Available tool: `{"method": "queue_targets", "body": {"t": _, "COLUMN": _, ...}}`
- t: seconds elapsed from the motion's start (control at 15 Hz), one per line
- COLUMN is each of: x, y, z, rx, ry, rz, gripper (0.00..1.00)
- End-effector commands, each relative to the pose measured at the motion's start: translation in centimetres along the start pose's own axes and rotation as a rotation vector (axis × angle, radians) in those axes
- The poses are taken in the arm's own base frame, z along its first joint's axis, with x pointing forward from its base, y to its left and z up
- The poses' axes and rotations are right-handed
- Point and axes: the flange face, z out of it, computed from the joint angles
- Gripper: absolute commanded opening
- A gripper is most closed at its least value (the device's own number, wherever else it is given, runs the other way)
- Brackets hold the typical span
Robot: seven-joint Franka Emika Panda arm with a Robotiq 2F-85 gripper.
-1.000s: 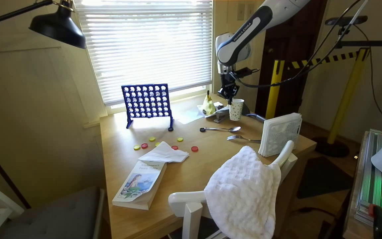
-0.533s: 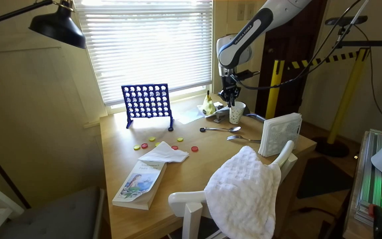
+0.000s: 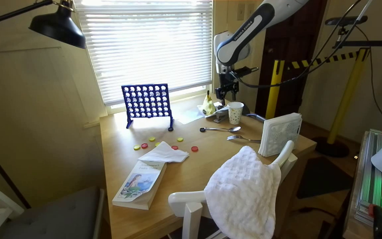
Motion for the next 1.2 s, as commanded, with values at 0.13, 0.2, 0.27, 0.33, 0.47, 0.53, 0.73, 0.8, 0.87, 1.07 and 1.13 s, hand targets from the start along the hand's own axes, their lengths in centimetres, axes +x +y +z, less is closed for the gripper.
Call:
{"method": "queue_targets", "body": {"t": 0.13, "x": 1.4, "y": -4.3, "z": -0.7, "rx": 0.059, "ry": 0.047, "rz": -0.3, "gripper": 1.0}}
{"method": "queue_targets", "body": {"t": 0.2, "x": 2.0, "y": -4.9, "z": -0.2, "rx": 0.073, "ry": 0.048, "rz": -0.355, "gripper": 1.0}}
{"method": "queue_targets", "body": {"t": 0.27, "x": 2.4, "y": -5.2, "z": 0.4, "rx": 0.083, "ry": 0.048, "rz": -0.41, "gripper": 1.0}}
{"method": "queue_targets", "body": {"t": 0.33, "x": 3.0, "y": -5.3, "z": 1.2, "rx": 0.091, "ry": 0.053, "rz": -0.465, "gripper": 1.0}}
{"method": "queue_targets", "body": {"t": 0.47, "x": 4.5, "y": -5.7, "z": 2.9, "rx": 0.103, "ry": 0.053, "rz": -0.577, "gripper": 1.0}}
{"method": "queue_targets", "body": {"t": 0.53, "x": 5.3, "y": -6.2, "z": 3.4, "rx": 0.117, "ry": 0.047, "rz": -0.629, "gripper": 1.0}}
{"method": "queue_targets", "body": {"t": 0.73, "x": 4.4, "y": -5.9, "z": 3.6, "rx": 0.11, "ry": 0.037, "rz": -0.631, "gripper": 1.0}}
{"method": "queue_targets", "body": {"t": 0.8, "x": 4.8, "y": -6.1, "z": 4.0, "rx": 0.115, "ry": 0.036, "rz": -0.648, "gripper": 1.0}}
{"method": "queue_targets", "body": {"t": 0.87, "x": 5.1, "y": -6.2, "z": 4.1, "rx": 0.118, "ry": 0.039, "rz": -0.657, "gripper": 1.0}}
{"method": "queue_targets", "body": {"t": 1.07, "x": 5.6, "y": -7.1, "z": 4.7, "rx": 0.099, "ry": 0.021, "rz": -0.658, "gripper": 1.0}}
{"method": "queue_targets", "body": {"t": 1.13, "x": 5.9, "y": -8.0, "z": 5.2, "rx": 0.082, "ry": 0.013, "rz": -0.657, "gripper": 1.0}}
